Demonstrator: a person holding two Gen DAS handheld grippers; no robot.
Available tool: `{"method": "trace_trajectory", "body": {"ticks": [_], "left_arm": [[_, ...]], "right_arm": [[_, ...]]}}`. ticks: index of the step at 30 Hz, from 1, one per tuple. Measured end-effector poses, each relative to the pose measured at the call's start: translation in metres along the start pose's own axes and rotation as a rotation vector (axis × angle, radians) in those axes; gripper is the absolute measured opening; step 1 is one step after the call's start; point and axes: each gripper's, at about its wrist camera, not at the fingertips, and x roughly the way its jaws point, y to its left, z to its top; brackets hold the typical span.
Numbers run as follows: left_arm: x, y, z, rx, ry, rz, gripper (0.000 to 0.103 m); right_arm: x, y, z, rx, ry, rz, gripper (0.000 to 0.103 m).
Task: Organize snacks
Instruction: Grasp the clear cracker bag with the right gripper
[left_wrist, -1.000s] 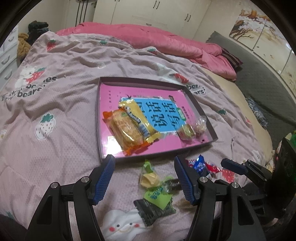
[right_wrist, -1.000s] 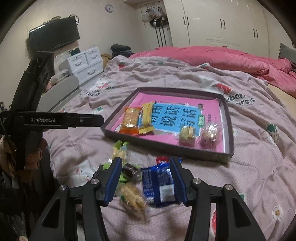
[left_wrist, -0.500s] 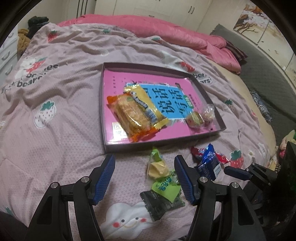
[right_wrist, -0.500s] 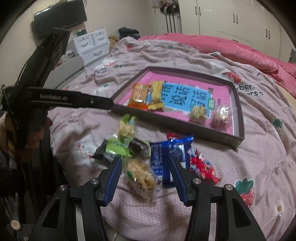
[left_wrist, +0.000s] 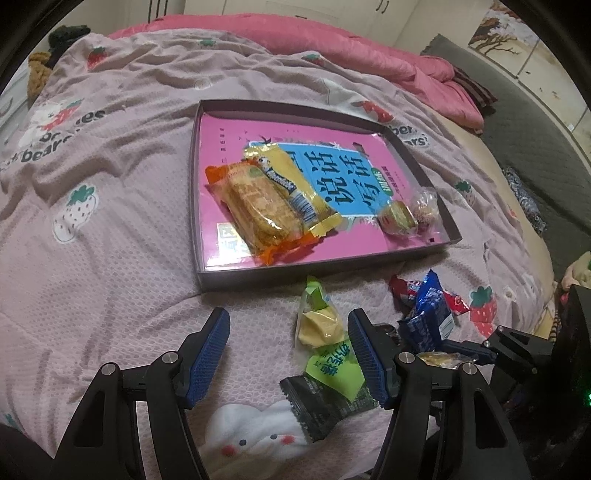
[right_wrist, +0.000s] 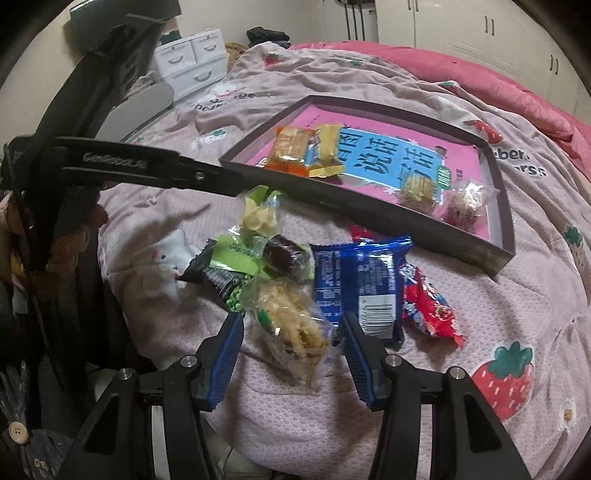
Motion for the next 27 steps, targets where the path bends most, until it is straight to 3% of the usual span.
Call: {"method": "trace_trajectory", "body": {"ticks": [7,22,27], "left_arm": [[0.012,0.001,-0.002,-0.009,0.03,-0.007,0.068],[0.034,-0.011,-0.003,0.005,0.078,-0.014,0.068],[0.045,-0.013,-0.002,0.003,0.102,-0.043,0.044]], "right_arm": [[0.002,0.008,-0.001,-0.045,0.003,0.015,0.052],[0.018,0.02,-0.002,-0.152,0.041,-0.021,0.035],[0.013,0.016,0.0,-0.134,0.02,0.002,0.032]]}}
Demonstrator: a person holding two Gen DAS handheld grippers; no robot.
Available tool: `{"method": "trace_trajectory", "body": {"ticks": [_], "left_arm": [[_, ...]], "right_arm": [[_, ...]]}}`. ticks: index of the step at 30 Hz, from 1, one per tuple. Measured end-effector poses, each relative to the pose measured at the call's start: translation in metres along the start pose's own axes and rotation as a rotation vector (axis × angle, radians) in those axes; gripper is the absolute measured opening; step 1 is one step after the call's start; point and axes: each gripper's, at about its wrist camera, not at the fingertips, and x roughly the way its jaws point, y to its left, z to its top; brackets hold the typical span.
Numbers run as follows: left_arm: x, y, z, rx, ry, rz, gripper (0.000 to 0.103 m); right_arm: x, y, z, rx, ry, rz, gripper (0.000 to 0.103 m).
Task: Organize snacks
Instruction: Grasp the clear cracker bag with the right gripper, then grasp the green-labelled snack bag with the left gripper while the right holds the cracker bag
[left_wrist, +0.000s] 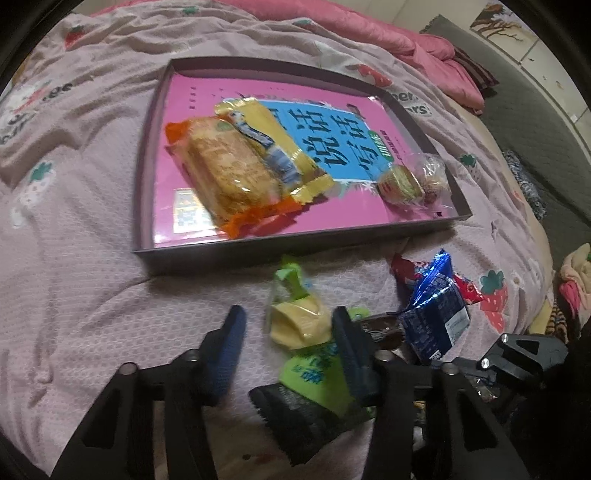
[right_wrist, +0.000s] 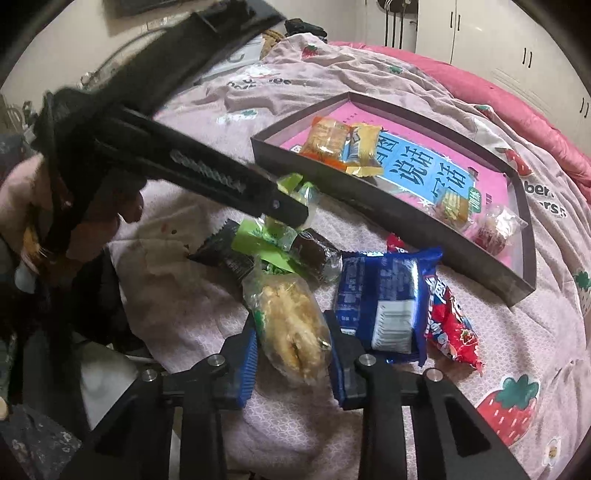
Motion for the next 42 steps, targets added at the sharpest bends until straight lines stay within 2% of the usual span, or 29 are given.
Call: {"method": "trace_trajectory", "body": {"ticks": [1,10,21,26,33,42], "left_arm": [[0.001,0.0,0.0,-0.001,0.002,-0.013,0.036],[-0.006,0.001,0.002,-0.005,-0.027,-0.033,0.035],[-0.04,0.008,0.008,-0.033,-0.12,-0.066,0.031],[-0.048,0.008,0.01,-0.02,-0.142,-0.06,0.027],[-0.038,0.009,0.008,-0.03,-0.112,-0.067,0.026],[-0.062,0.003,0.011,-0.008,-0.2,-0.067,0.022]], "right_arm": [[-0.001,0.0,0.0,0.0,-0.003,0.001,0.031],[-0.015,-0.008,0.004,0.045,-0.073,0.038,0.03],[-0.036,-0.027,0.007,0.144,-0.184,0.083,0.03],[-0.037,-0.033,0.009,0.172,-0.199,0.077,0.03],[-0.041,-0.038,0.009,0.193,-0.216,0.057,0.03],[-0.053,-0.052,0.011,0.244,-0.289,0.044,0.03]]}}
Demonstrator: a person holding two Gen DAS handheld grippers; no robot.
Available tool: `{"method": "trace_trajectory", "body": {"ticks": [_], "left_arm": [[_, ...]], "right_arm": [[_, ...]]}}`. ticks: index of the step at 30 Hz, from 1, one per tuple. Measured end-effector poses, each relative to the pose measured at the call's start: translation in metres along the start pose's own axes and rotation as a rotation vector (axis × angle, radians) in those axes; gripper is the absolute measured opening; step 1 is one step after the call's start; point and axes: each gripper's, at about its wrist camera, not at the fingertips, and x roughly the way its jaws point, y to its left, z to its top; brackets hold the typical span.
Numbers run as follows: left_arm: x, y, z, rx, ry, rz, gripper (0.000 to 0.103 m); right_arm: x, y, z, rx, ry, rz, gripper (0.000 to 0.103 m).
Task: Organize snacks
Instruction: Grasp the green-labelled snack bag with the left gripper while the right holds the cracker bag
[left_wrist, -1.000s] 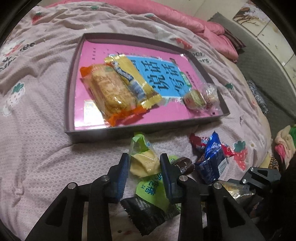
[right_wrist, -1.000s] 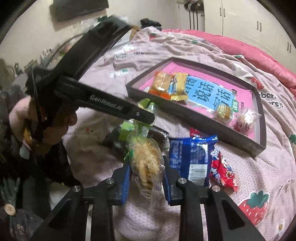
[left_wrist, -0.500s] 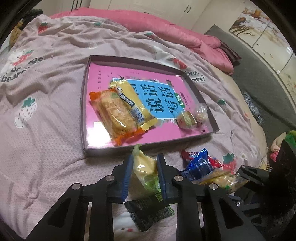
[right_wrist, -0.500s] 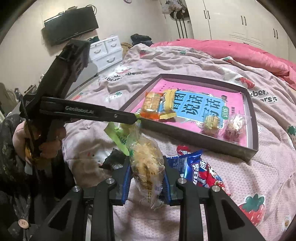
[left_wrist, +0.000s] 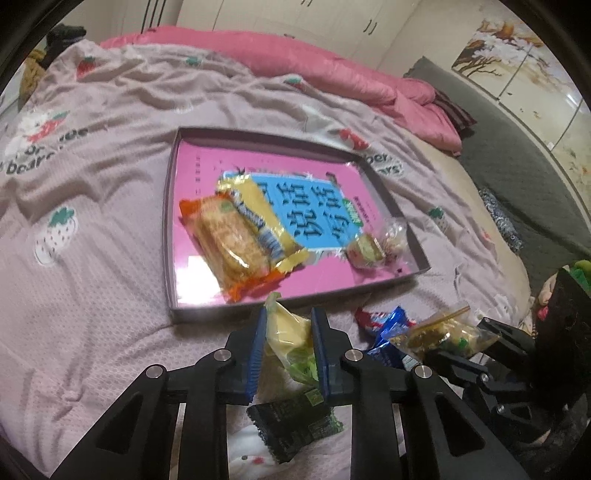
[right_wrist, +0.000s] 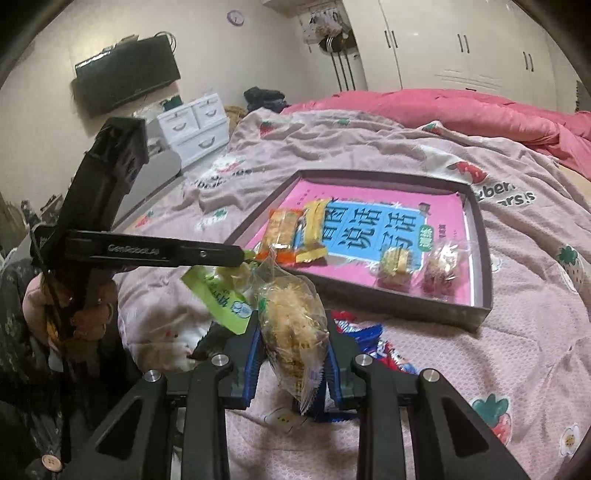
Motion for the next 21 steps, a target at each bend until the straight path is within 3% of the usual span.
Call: {"method": "trace_trajectory", "body": {"ticks": [1,2,7,13,15,16,17,21], "left_arm": [[-0.002,0.0,0.001,0.003,-0.005,0.001,0.008],[-0.003,-0.001,0.002,0.003,-0.012,0.001,0.004],[-0.004,0.001,0.005,0.008,-0.021,0.002,0.004],[0.008,0.014,-0.002,-0.057,0.072,-0.032,0.006],[0.014,0.021,-0.007,-0.093,0.116,-0.038,0.025],[0.016,0.023,-0.009,-0.107,0.13,-0.031,0.049],[0.018,0.027,-0.012,-0.123,0.142,-0.033,0.059],[0.023,0.026,-0.015,-0.122,0.157,-0.009,0.059]], "right_arm": [[-0.001,-0.001,0.0,0.003,-0.004,-0.001,0.03],[-0.001,-0.001,0.001,0.005,-0.01,-0.007,0.03],[0.0,-0.003,0.002,0.011,-0.007,-0.012,0.03],[0.002,-0.003,0.001,0.015,0.003,-0.014,0.03],[0.002,-0.004,0.001,0.019,0.004,-0.015,0.03],[0.002,-0.004,0.001,0.021,0.005,-0.015,0.03],[0.003,-0.004,0.001,0.021,0.005,-0.015,0.03],[0.004,-0.004,0.001,0.015,0.008,-0.015,0.03]]}}
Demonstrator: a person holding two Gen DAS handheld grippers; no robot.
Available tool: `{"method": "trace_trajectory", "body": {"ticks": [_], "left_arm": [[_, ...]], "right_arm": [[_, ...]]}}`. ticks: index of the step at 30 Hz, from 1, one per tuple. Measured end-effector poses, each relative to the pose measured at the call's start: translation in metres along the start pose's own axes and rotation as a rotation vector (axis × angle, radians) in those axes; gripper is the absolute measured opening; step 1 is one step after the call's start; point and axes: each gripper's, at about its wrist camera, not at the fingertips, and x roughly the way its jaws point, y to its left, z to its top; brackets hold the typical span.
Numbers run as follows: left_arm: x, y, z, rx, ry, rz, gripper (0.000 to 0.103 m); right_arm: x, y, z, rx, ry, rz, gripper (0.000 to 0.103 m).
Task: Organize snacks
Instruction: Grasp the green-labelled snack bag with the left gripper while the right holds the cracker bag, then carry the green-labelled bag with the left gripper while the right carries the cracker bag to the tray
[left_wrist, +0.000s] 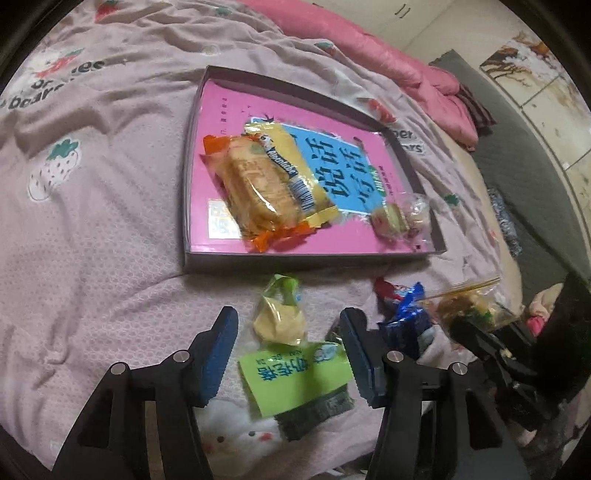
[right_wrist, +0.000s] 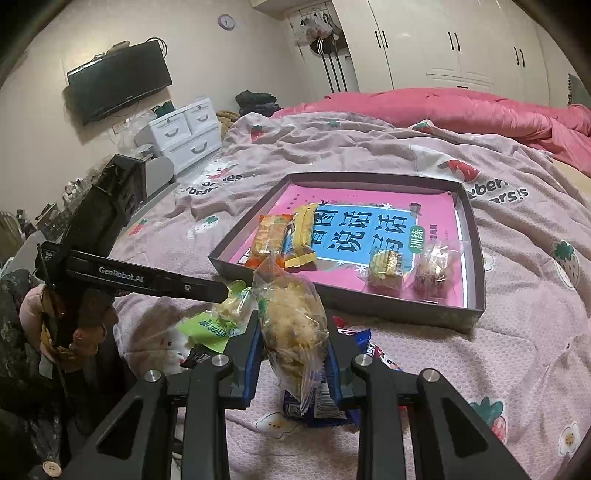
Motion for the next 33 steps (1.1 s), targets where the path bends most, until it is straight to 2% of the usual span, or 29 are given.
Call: {"method": "trace_trajectory", "body": {"ticks": [4,9,10,13,18,24,33], "left_arm": [[0.008,-0.006,-0.003,0.028,0.005,0.061,0.059],[0.023,-0.009,-0.008,0.044,0.047,0.094,0.058],[0.026,-0.01,-0.009,0.047,0.054,0.099,0.056],[0.031,-0.013,-0.009,0.068,0.05,0.137,0.042],[0.03,-0.02,-0.008,0.105,0.039,0.157,0.039],[0.0,-0.026,-0.002,0.117,-0.053,0.126,0.039],[-0.039,-0.032,0.019,0.132,-0.209,0.132,0.039]], "right_arm": [[0.0,0.001,0.0,-0.002,-0.002,0.001,0.03],[0.001,-0.001,0.001,0.003,-0.008,-0.003,0.03],[0.001,-0.001,0.001,0.004,-0.008,-0.006,0.03],[0.001,-0.002,0.002,0.007,-0.011,-0.006,0.03],[0.0,-0.004,0.003,0.012,-0.018,-0.007,0.03],[-0.005,-0.009,0.005,0.027,-0.048,-0.006,0.03],[-0.007,-0.016,0.017,0.04,-0.093,-0.016,0.03]]}}
